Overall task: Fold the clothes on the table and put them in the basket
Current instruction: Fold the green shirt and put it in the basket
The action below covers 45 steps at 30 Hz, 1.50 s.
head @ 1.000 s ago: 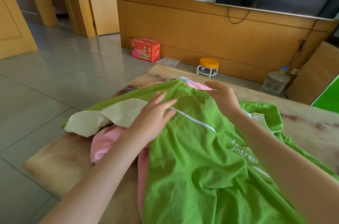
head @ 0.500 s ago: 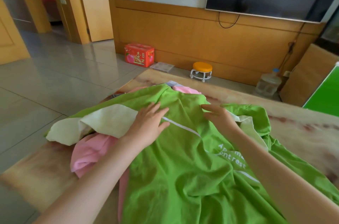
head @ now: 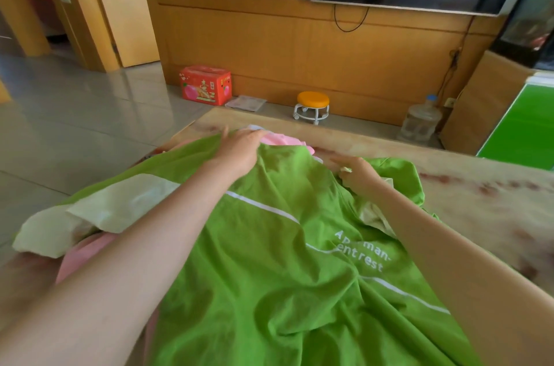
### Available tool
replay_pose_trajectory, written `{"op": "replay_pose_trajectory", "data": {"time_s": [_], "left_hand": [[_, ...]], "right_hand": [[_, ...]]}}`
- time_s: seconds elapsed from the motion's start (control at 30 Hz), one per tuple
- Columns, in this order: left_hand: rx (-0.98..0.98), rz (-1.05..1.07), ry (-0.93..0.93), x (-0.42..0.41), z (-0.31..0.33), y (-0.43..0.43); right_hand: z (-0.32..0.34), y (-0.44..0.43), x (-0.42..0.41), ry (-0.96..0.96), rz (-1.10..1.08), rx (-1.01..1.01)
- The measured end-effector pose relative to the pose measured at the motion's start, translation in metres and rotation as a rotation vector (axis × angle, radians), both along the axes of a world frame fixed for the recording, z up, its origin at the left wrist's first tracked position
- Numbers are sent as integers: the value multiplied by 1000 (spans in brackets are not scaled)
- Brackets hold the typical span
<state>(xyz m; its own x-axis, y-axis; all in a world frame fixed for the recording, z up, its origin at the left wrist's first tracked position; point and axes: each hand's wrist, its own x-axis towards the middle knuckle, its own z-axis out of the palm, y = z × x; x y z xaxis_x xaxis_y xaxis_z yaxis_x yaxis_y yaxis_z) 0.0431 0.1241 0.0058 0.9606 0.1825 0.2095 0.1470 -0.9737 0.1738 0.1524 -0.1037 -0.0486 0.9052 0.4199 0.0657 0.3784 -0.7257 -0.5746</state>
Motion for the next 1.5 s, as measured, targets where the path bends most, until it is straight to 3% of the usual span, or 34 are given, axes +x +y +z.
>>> {"op": "replay_pose_trajectory", "data": {"time_s": [0.23, 0.3, 0.43, 0.57, 0.63, 0.7, 0.77, 0.87, 0.97, 1.1, 1.2, 1.3, 1.4, 1.5], "left_hand": [[190, 75, 161, 8, 7, 31], [149, 83, 119, 6, 11, 36], [-94, 128, -178, 1, 20, 39], [-5, 272, -273, -3, 19, 42], [61, 341, -213, -4, 9, 42], [107, 374, -169, -8, 1, 36], [140, 287, -173, -13, -3, 20], [138, 54, -169, -14, -3, -19], [79, -132, -112, -3, -6, -57], [62, -113, 14, 21, -16, -79], [99, -91, 105, 40, -29, -90], [212, -46, 241, 62, -44, -98], [251, -27, 281, 83, -51, -108], [243, -19, 292, 96, -51, -115]], "right_hand": [[-17, 24, 28, 44, 11, -195], [-13, 23, 29, 7, -26, -174], [2, 22, 30, -266, -187, 44], [18, 41, 26, -539, -282, 95], [13, 51, 26, -421, -268, 73], [-1, 52, 23, -159, -109, 42], [-10, 38, 17, 19, 12, 104], [-10, -8, 13, -19, -135, 167], [-11, -72, 16, -22, -310, 49], [-25, -149, 13, 183, -474, -126], [-42, -178, 9, 313, -431, -324], [-53, -187, 7, 229, -409, -477], [-51, -183, 6, 148, -380, -344], [-41, -181, 5, -75, -487, -199]]}}
